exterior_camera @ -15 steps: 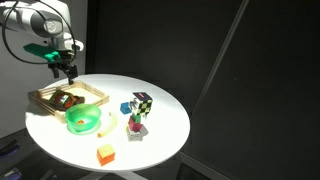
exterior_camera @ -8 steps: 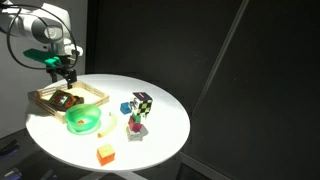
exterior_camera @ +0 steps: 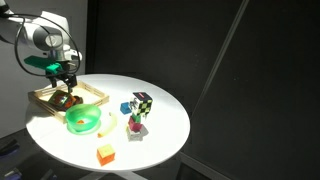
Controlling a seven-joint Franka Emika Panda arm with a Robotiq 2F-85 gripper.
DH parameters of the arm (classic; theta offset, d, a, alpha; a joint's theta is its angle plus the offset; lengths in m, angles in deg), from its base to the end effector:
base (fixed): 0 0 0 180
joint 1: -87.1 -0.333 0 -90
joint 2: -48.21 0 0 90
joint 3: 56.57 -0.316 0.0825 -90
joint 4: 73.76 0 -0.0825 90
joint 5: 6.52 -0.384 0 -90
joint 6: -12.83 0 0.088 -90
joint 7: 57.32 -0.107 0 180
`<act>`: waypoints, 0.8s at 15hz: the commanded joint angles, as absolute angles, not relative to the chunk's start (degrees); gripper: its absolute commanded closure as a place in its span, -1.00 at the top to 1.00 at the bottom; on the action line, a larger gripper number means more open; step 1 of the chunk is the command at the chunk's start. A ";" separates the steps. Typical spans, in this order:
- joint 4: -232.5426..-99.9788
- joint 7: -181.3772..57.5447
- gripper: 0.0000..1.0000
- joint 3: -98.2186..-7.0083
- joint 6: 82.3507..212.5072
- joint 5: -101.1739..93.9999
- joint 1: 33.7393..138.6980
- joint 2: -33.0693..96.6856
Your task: Remove the block with a house image from the wooden tray and move it into the green bowl
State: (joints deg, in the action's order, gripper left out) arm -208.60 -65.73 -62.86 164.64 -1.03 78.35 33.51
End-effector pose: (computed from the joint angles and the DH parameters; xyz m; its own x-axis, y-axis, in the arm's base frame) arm 0.4993 0.1380 0.2259 0.9800 0.1940 0.0440 0.1935 -0.9810 0.0147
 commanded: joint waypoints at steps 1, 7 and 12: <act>-208.61 -67.21 1.00 -60.91 167.19 2.63 76.74 32.13; -208.63 -67.67 1.00 -59.48 169.28 4.60 75.03 30.33; -208.63 -67.73 1.00 -58.67 169.96 4.73 74.14 29.32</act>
